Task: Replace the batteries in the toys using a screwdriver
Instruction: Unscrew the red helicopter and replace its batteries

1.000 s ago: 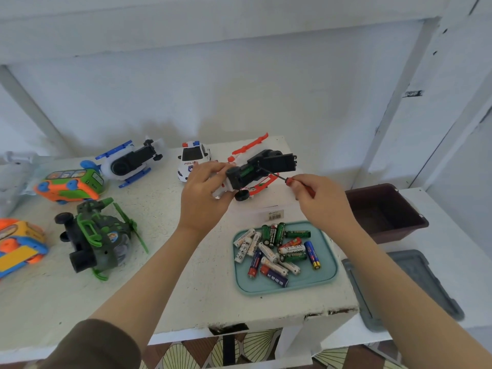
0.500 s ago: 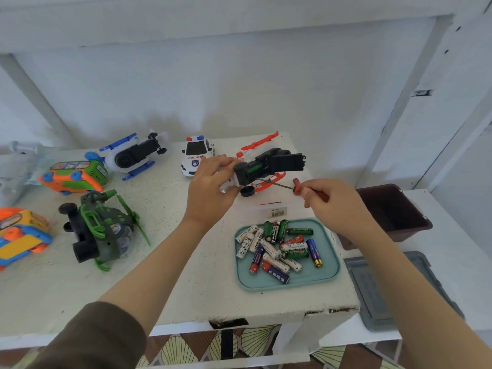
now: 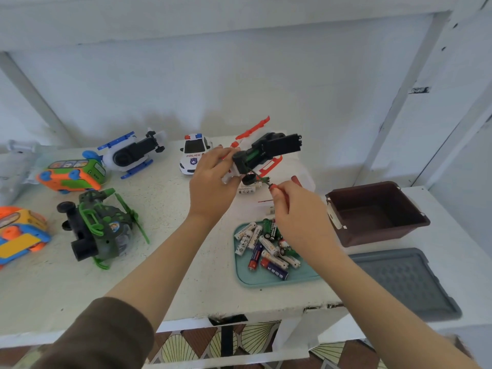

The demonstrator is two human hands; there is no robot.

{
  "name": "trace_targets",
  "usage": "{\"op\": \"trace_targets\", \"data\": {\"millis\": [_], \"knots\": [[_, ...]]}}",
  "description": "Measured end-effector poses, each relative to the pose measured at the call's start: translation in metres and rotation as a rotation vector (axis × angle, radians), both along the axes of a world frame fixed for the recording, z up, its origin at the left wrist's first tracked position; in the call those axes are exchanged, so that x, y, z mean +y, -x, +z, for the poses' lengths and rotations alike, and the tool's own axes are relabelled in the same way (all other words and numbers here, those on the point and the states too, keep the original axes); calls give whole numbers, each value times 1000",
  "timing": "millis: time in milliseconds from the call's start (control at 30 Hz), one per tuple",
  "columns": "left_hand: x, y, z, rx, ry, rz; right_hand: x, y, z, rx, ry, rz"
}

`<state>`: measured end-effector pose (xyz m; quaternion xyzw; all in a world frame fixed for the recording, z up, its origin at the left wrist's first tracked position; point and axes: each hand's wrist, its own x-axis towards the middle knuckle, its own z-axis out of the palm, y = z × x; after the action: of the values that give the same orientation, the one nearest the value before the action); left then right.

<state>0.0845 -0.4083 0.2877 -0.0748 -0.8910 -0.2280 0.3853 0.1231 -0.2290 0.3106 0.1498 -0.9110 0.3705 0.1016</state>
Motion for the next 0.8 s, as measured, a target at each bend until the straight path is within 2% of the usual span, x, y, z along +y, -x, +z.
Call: {"op": "trace_targets", "data": {"millis": [267, 433, 667, 800], "knots": [[-10, 1, -6, 15, 56, 56, 2, -14, 1, 14, -58, -90], [-19, 1, -7, 67, 119, 18, 19, -10, 9, -46, -247, -157], [-21, 2, -5, 167, 270, 22, 25, -7, 16, -76, -164, -175], [-18, -2, -4, 149, 216, 52, 26, -5, 13, -100, -131, -157]]}}
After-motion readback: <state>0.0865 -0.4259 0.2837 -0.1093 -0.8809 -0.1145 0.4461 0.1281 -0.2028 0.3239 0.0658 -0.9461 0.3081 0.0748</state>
